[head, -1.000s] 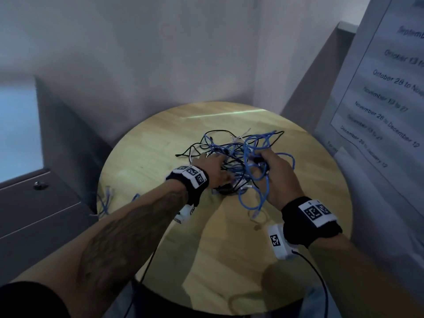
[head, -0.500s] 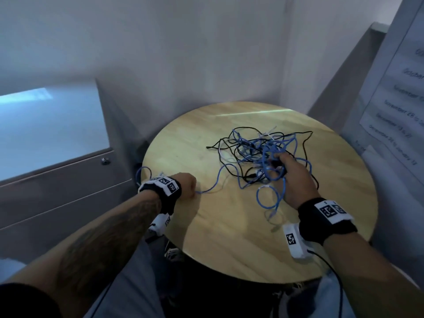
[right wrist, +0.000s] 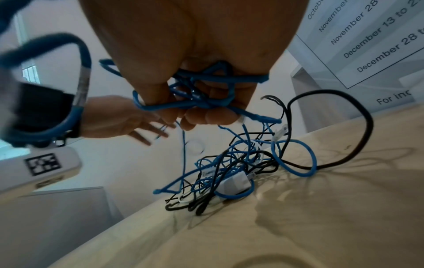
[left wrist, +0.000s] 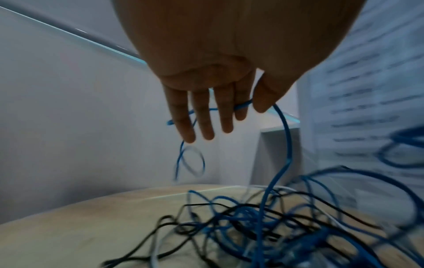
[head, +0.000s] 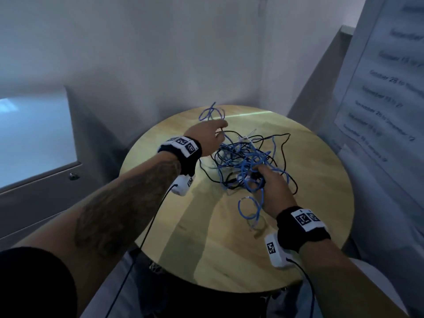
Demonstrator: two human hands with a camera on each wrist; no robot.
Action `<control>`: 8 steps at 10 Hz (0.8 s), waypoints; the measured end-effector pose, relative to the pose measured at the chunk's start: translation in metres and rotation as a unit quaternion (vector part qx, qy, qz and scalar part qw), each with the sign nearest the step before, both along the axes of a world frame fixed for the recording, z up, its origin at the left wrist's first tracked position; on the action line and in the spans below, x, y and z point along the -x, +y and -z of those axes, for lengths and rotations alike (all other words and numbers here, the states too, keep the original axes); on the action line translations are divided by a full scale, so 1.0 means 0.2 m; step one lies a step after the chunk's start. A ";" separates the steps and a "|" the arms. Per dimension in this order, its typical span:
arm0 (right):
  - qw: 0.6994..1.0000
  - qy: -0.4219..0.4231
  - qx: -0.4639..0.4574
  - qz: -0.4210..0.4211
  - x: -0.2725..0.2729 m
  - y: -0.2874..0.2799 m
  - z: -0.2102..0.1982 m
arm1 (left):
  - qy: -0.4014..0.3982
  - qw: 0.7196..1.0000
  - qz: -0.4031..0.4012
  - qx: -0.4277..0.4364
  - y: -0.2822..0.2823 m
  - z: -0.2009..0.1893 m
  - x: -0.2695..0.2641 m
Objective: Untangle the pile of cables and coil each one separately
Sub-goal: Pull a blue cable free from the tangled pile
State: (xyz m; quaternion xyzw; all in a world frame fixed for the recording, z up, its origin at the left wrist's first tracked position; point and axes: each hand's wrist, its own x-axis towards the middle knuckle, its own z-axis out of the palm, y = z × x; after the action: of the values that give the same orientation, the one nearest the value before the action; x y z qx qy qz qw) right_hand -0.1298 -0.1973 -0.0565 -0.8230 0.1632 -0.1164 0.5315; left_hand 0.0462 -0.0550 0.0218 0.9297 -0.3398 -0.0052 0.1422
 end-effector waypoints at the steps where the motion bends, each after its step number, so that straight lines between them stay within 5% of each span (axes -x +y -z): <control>1: 0.994 -0.013 -0.102 0.028 -0.01 0.00 0.01 | 0.017 0.995 0.065 -0.069 -0.17 0.07 0.02; 2: 0.993 0.020 0.099 -0.055 0.02 -0.01 0.05 | 0.038 0.984 0.099 -0.141 -0.25 0.19 0.00; 3: 0.991 0.020 0.117 -0.058 0.01 -0.05 0.07 | 0.108 0.990 0.068 -0.059 -0.24 0.23 -0.02; 4: 0.999 -0.004 -0.035 -0.038 0.00 -0.01 0.04 | 0.106 0.986 0.046 0.122 -0.15 0.20 0.02; 5: 1.000 -0.021 -0.003 -0.011 0.00 0.02 0.04 | 0.135 0.948 0.018 0.289 -0.02 0.19 0.20; 6: 0.993 0.011 0.115 0.018 -0.01 0.06 0.04 | 0.373 0.894 0.016 0.247 0.12 0.23 0.42; 7: 0.984 0.028 0.165 0.061 -0.02 0.13 0.01 | 0.360 0.918 0.092 0.140 0.24 0.33 0.56; 8: 0.981 0.043 0.186 0.038 -0.01 0.17 0.03 | 0.377 0.882 0.023 0.280 0.32 0.38 0.59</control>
State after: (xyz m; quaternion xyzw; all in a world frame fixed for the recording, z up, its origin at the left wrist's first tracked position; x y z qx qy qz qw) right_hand -0.1282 -0.1635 -0.0623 -0.9049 0.1927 -0.1292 0.3569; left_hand -0.0721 0.0096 -0.0551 0.7705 -0.2694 -0.2636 0.5142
